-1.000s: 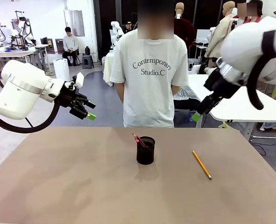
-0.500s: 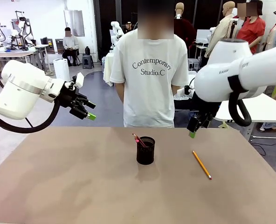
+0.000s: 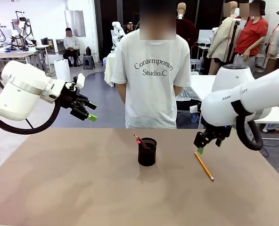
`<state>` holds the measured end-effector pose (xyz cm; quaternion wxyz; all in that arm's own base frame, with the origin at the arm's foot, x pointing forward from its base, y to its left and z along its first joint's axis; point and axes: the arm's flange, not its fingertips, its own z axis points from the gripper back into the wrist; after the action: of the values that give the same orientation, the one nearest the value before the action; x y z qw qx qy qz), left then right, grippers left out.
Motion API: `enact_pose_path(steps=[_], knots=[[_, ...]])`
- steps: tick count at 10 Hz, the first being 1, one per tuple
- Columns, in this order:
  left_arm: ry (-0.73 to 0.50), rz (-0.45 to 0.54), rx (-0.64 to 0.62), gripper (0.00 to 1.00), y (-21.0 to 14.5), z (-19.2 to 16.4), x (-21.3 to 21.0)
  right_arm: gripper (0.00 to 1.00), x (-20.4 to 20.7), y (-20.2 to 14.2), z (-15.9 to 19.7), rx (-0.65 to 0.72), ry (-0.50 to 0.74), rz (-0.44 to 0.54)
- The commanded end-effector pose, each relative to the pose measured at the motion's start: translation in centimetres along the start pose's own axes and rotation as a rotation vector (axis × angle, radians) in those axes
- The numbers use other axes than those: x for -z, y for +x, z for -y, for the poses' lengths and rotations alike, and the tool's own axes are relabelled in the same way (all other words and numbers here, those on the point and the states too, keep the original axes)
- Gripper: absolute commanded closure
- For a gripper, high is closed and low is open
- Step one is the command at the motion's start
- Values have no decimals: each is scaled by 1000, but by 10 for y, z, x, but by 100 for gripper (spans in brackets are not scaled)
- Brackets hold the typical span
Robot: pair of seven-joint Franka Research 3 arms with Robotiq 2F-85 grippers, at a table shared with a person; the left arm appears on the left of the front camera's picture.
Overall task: Place the pens into the pen holder.
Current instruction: Pick up a writing instrument from the table and place it into the Pen holder.
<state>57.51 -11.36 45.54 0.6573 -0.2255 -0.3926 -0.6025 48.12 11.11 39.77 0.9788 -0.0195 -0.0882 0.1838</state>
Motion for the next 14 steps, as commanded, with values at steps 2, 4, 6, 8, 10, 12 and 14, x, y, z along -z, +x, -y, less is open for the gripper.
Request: enact_pose_path(steps=[2,4,6,8,10,12,14], knots=[[1,-5,7,0,1,-2,-1,0,0,0,0,0,0,0],[1,-5,7,0,1,-2,-1,0,0,0,0,0,0,0],[1,-5,7,0,1,-2,-1,0,11,8,0,46,56,-84],[1,-5,7,0,1,-2,-1,0,37,35,4,40,41,-121],[1,-5,7,0,1,-2,-1,0,59,53,3,81,39,-122],[1,-5,7,0,1,-2,-1,0,80,64,6,102,0,-134],[1,-5,7,0,1,-2,-1,0,95,64,4,128,-4,-141]])
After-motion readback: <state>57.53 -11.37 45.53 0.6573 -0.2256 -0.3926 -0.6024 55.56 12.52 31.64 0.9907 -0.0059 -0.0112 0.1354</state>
